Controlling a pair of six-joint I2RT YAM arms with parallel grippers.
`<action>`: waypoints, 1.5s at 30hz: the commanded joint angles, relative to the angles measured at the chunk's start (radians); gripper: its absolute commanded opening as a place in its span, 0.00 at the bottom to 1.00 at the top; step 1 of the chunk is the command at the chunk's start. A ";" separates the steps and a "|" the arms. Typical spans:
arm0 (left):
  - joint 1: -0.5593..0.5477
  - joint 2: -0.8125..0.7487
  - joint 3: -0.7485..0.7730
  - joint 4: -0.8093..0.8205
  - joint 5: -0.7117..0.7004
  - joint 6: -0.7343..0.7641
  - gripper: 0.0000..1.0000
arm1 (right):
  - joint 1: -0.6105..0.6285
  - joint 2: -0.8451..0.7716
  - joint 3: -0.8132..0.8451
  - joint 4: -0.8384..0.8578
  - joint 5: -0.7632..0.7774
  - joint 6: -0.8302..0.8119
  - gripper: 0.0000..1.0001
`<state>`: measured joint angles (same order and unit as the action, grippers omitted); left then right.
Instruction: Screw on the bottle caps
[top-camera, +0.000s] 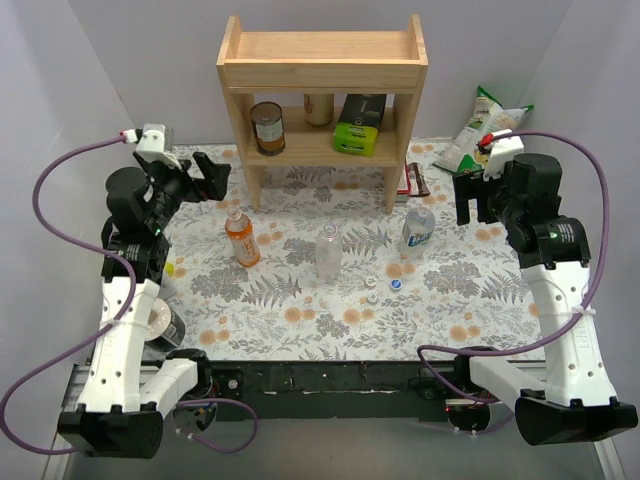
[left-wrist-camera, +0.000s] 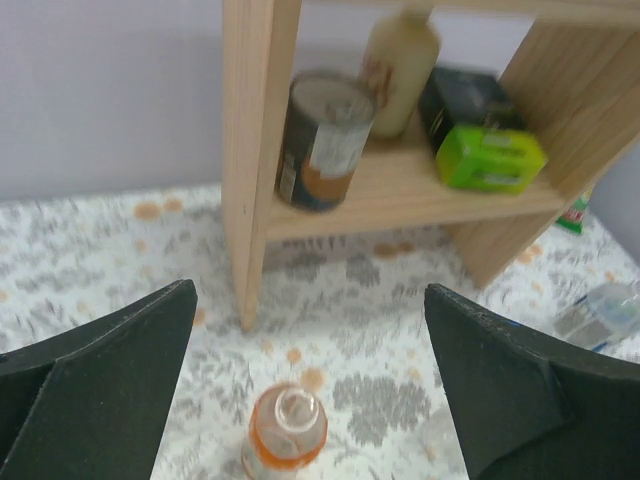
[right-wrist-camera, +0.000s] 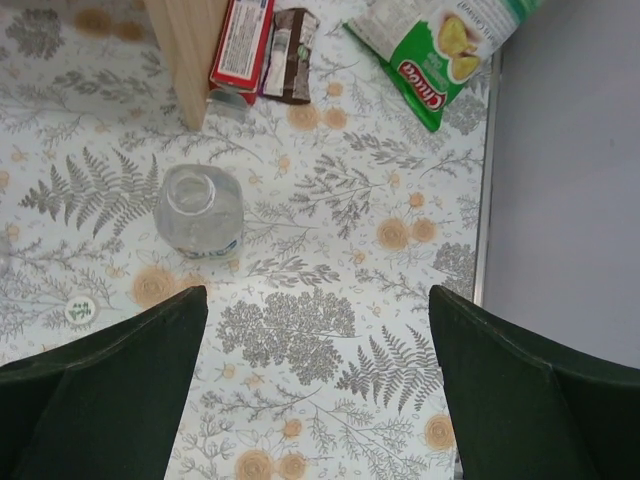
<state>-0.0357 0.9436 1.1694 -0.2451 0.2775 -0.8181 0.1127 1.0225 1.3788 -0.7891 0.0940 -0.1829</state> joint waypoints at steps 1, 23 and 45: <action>-0.009 0.021 -0.069 -0.103 0.038 0.011 0.98 | 0.002 -0.028 -0.020 -0.025 -0.192 -0.120 0.98; 0.089 -0.042 -0.181 -0.152 0.307 0.059 0.98 | 0.492 0.277 0.160 -0.122 -0.507 -0.492 0.84; 0.103 -0.052 -0.214 -0.161 0.413 0.069 0.98 | 0.599 0.567 0.192 0.180 -0.494 -0.293 0.80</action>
<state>0.0746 0.8997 0.9543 -0.3939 0.6674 -0.7490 0.7082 1.5822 1.5036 -0.6765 -0.3767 -0.5175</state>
